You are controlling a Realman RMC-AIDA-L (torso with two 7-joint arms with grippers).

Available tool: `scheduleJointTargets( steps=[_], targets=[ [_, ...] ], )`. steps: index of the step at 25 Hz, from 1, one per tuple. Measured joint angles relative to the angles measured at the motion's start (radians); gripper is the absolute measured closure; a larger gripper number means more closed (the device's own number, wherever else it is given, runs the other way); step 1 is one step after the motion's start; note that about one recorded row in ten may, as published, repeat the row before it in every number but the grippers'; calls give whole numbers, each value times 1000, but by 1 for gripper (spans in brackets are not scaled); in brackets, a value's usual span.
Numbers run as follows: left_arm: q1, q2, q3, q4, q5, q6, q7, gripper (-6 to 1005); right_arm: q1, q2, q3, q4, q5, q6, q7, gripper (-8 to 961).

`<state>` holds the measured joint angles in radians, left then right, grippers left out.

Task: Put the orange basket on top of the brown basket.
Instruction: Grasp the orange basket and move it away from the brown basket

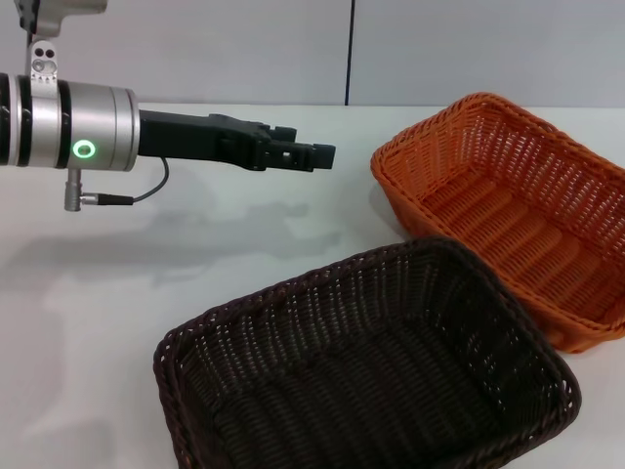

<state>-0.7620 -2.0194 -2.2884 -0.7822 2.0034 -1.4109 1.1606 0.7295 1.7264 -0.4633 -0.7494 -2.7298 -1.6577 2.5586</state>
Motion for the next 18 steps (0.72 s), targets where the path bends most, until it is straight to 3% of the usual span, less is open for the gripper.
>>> scheduleJointTargets(
  steps=[2,5,18],
  targets=[
    [1,1,0,2,0,0,4,165,4,18,5,3,1,21,0,151],
    [1,1,-1,9,0,0,11,165,11,28,5,19,1,37,0,173],
    [-12,7,-2,41,0,28,19,165,23,31,-45,73,1,61,-42,272]
  ],
)
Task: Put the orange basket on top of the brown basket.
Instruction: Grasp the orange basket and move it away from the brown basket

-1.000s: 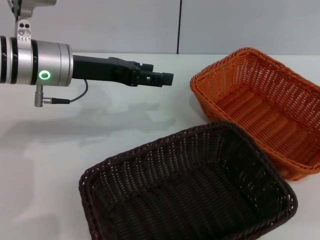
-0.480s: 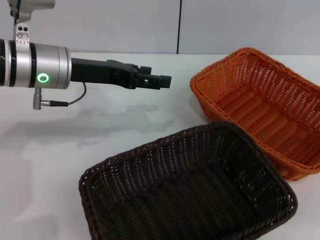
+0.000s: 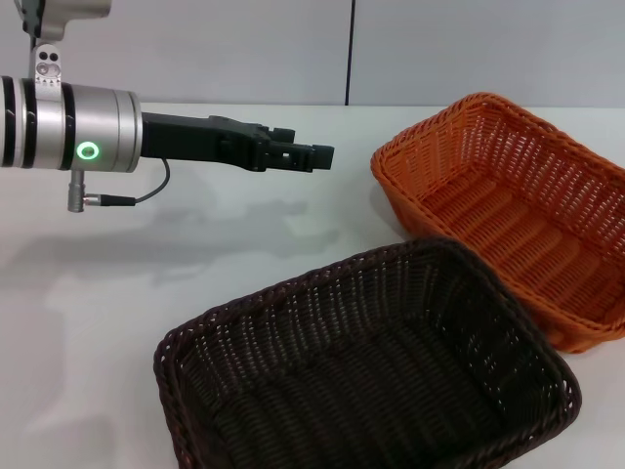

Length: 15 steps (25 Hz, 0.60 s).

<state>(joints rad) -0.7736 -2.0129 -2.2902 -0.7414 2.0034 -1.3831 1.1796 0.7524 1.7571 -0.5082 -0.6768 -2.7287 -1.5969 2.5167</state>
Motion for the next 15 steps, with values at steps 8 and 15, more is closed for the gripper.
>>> scheduleJointTargets(
  steps=[8,15],
  targets=[
    [-4,0,0,8,0,11,2,165,-5,2,-1,-8,0,2,-30,365],
    [-8,-3,0,16,0,23,3,165,-26,2,11,-22,0,43,-43,435]
  ],
)
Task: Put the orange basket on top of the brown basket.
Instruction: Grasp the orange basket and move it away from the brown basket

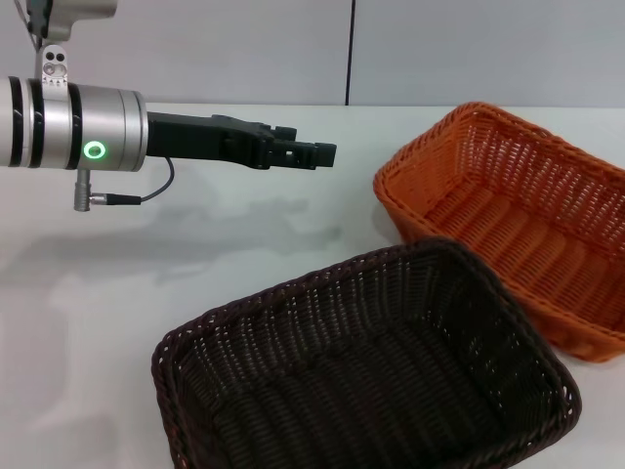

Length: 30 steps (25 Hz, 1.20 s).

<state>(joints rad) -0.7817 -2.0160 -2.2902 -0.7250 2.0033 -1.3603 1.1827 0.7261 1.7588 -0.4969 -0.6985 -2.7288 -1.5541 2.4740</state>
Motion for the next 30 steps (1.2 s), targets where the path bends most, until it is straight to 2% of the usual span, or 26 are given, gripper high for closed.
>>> scheduleJointTargets(
  steps=[9,16,22,26,27,30],
  targets=[
    [2,-1,-7,0,-4,8,0,166,-60,-2,2,-5,99,78,-29,520],
    [-1,-1,-8,-1,-7,15,0,166,-72,-10,4,-6,104,85,-23,583],
    [-2,-2,-12,-1,-7,29,-1,166,-82,-23,98,-11,106,93,-26,603],
    [2,-3,-20,-1,-8,33,-1,166,-115,-30,131,-27,204,101,-35,624],
    [7,-7,-59,-3,-13,42,2,166,-125,-30,131,-34,232,106,-38,629],
    [8,-10,-82,-3,-20,42,11,166,-139,-29,132,-40,272,116,-45,642]
  ],
)
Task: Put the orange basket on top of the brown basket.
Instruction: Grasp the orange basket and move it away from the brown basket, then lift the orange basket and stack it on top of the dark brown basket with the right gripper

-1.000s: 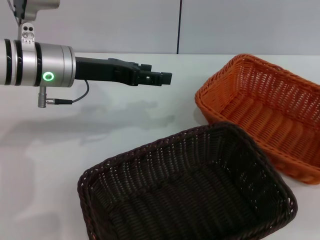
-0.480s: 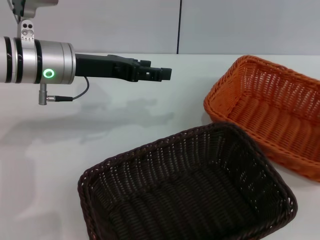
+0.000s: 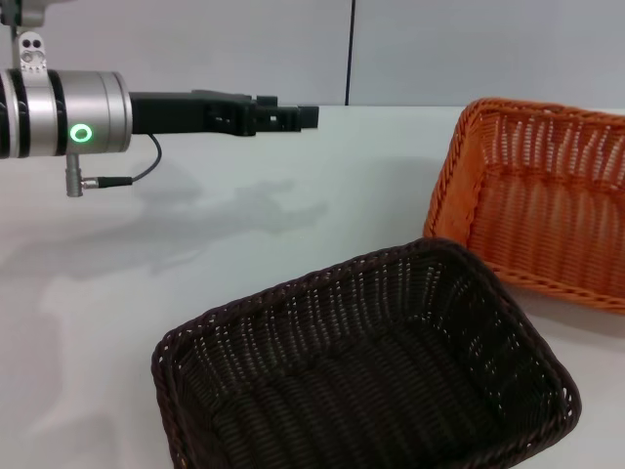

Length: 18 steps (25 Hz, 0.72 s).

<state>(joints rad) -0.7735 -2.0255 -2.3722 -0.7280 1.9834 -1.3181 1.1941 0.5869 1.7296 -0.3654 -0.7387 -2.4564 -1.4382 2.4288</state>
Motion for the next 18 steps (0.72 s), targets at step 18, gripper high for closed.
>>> scheduleJointTargets(
  steps=[18],
  targets=[
    [47,-8,-20,-3,-154,42,85,166,-72,37,-2,-10,440,22,-182,701]
  ],
)
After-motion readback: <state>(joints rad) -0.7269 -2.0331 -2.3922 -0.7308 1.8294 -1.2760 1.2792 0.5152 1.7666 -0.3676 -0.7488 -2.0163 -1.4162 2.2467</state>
